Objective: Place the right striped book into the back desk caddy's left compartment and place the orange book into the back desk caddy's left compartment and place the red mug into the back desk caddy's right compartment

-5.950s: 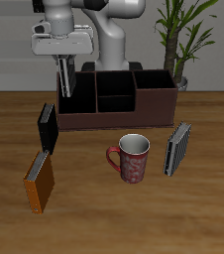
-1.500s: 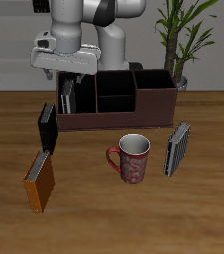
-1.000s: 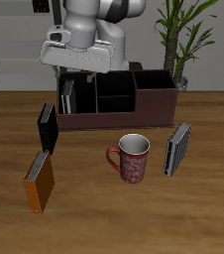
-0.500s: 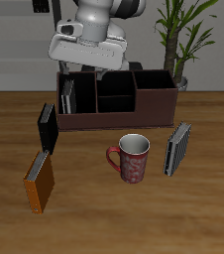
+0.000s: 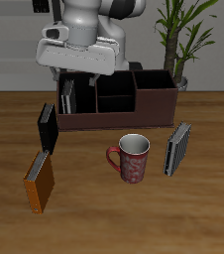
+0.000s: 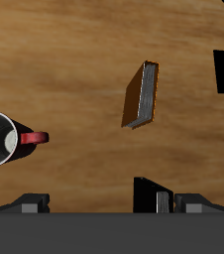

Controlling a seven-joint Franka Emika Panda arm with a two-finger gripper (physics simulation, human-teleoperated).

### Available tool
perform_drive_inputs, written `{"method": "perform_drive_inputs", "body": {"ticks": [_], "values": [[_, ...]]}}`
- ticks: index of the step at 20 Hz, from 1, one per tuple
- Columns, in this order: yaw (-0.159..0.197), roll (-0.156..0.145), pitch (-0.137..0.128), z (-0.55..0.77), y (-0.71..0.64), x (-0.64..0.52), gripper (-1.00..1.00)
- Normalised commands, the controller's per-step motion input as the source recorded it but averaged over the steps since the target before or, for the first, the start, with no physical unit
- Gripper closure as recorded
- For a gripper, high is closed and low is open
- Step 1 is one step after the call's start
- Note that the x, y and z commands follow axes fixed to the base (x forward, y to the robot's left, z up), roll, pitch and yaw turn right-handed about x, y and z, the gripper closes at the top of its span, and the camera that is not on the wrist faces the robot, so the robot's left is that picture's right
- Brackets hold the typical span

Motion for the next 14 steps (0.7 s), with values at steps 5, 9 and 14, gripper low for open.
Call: {"method": "perform_drive_inputs", "body": {"ticks": [5, 9, 14], "values": [[0.021, 0.006, 0.033, 0.1, -0.3, 0.67, -1.0], [0.019, -0.018, 0.017, -0.05, -0.31, 0.54, -1.0], [0.023, 0.046, 0.022, -0.06, -0.33, 0.48, -1.0]]}}
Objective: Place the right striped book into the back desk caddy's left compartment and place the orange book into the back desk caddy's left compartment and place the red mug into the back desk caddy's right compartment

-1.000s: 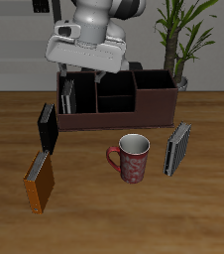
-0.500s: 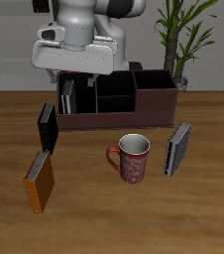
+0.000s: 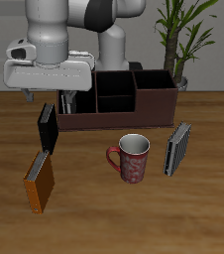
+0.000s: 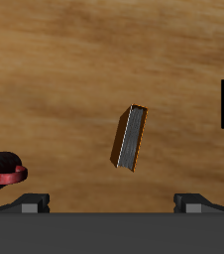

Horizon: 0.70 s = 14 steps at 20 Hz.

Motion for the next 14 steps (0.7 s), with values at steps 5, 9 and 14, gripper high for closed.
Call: {"method": "perform_drive_inputs", "body": {"ticks": [5, 9, 14], "values": [[0.015, 0.09, -0.006, -0.1, -0.23, 0.34, -1.0], [-0.038, 0.009, -0.034, -0.1, -0.24, 0.26, -1.0], [-0.027, -0.012, -0.036, -0.12, -0.18, 0.13, -1.0]]}}
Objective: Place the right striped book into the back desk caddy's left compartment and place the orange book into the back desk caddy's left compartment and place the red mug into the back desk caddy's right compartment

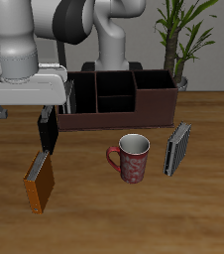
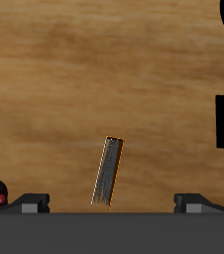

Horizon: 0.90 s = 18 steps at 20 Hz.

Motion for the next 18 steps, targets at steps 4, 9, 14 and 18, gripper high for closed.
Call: {"method": "perform_drive_inputs", "body": {"ticks": [4, 9, 14, 18], "values": [[-0.058, -0.021, -0.043, -0.2, -0.15, 0.16, -1.0], [-0.065, -0.023, 0.004, -0.31, -0.1, 0.13, -1.0], [-0.022, 0.016, 0.024, -0.43, 0.12, 0.06, -1.0], [-0.013, 0.022, 0.02, -0.4, 0.21, -0.07, -1.0]]}}
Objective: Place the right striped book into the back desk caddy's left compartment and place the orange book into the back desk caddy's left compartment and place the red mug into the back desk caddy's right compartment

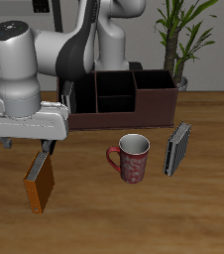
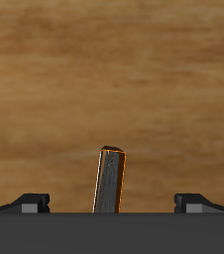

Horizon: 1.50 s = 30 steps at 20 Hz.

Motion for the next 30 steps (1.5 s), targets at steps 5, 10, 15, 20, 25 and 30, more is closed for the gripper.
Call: {"method": "perform_drive_inputs", "body": {"ticks": [5, 10, 15, 20, 25, 30], "values": [[-0.04, 0.001, 0.015, -0.33, -0.02, 0.01, -1.0], [-0.018, -0.013, 0.021, -0.35, -0.03, 0.02, -1.0], [-0.016, 0.0, 0.017, -0.13, 0.0, 0.01, -1.0], [-0.003, 0.006, 0.028, -0.26, 0.02, -0.03, -1.0], [-0.011, -0.016, 0.03, -0.2, -0.06, 0.04, -1.0], [-0.005, 0.005, 0.017, -0.15, 0.03, -0.02, -1.0]]}}
